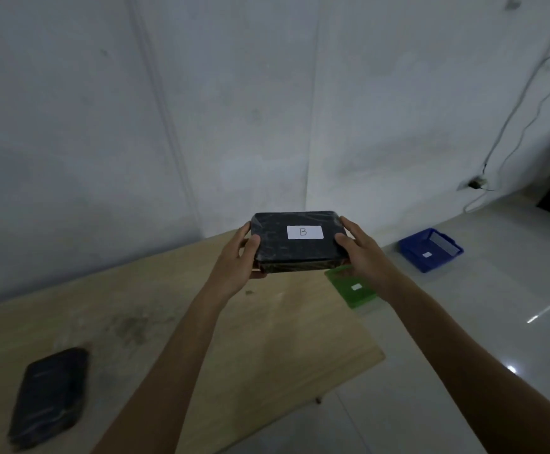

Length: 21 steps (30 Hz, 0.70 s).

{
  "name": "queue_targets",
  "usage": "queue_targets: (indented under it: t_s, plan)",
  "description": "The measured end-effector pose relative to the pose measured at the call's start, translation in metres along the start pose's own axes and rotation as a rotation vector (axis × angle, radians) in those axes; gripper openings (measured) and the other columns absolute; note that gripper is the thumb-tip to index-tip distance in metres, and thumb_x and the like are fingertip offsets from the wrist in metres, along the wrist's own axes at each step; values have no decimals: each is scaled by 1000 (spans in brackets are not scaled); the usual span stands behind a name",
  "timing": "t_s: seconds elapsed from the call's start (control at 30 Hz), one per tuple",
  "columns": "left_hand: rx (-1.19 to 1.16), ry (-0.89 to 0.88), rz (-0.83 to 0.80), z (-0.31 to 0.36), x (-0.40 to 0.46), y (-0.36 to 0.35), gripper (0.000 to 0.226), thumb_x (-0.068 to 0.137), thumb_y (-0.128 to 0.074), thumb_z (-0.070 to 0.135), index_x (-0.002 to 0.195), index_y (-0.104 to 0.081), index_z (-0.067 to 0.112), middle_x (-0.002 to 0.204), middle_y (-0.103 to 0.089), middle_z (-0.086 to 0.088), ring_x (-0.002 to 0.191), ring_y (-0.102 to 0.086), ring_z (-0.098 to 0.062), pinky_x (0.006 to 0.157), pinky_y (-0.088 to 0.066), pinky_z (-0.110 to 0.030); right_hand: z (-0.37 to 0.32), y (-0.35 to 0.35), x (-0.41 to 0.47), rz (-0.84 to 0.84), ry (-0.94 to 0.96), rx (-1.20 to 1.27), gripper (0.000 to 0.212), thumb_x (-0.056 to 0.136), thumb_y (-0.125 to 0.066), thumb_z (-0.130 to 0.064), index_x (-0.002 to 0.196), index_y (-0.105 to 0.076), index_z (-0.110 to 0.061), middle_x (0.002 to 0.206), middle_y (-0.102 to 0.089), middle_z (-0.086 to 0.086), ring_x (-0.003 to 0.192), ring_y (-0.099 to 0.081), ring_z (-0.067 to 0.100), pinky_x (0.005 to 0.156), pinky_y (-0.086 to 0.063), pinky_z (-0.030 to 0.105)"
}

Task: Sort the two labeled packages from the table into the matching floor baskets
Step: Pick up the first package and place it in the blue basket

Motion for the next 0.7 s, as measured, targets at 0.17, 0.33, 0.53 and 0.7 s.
queue_targets:
  t_s: [0.17, 0.33, 0.53, 0.7]
  plan:
    - [-11, -3, -39, 14, 17, -99, 45, 98, -43, 37, 142, -37, 34, 128, -54, -8, 98, -69, -24, 68, -62, -30, 9, 100, 8, 18, -22, -19, 49, 98, -49, -29, 145, -36, -34, 103, -61, -13, 90, -67, 14, 56, -61, 34]
    - [-25, -8, -78, 26, 58, -183, 47, 97, -44, 38, 143, -36, 33, 128, -53, -9, 94, -69, -22, 63, -60, -25, 20, 186, 38, 47, -52, 3, 50, 98, -51, -28, 145, -36, -33, 105, -60, -8, 89, -66, 14, 58, -61, 37]
    - [-30, -25, -114, 41, 134, -276, 48, 97, -44, 39, 144, -33, 34, 127, -52, -9, 92, -70, -22, 63, -59, -22, 19, 280, 111, 50, -33, -57, 50, 97, -50, -30, 145, -36, -35, 114, -58, 0, 93, -65, 17, 62, -62, 41]
    - [-41, -3, -108, 54, 209, -348, 48, 98, -43, 37, 145, -33, 33, 127, -53, -10, 95, -69, -24, 64, -59, -22, 16, 355, 180, 2, -58, -86, 52, 98, -49, -32, 146, -32, -35, 123, -59, 6, 97, -67, 22, 65, -62, 39]
Point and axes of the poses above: each hand's wrist, its own x-axis towards the middle knuckle, its own y-axis out of the back of the hand, z = x × y, the point moved 9 cm from there along x, towards the middle knuckle
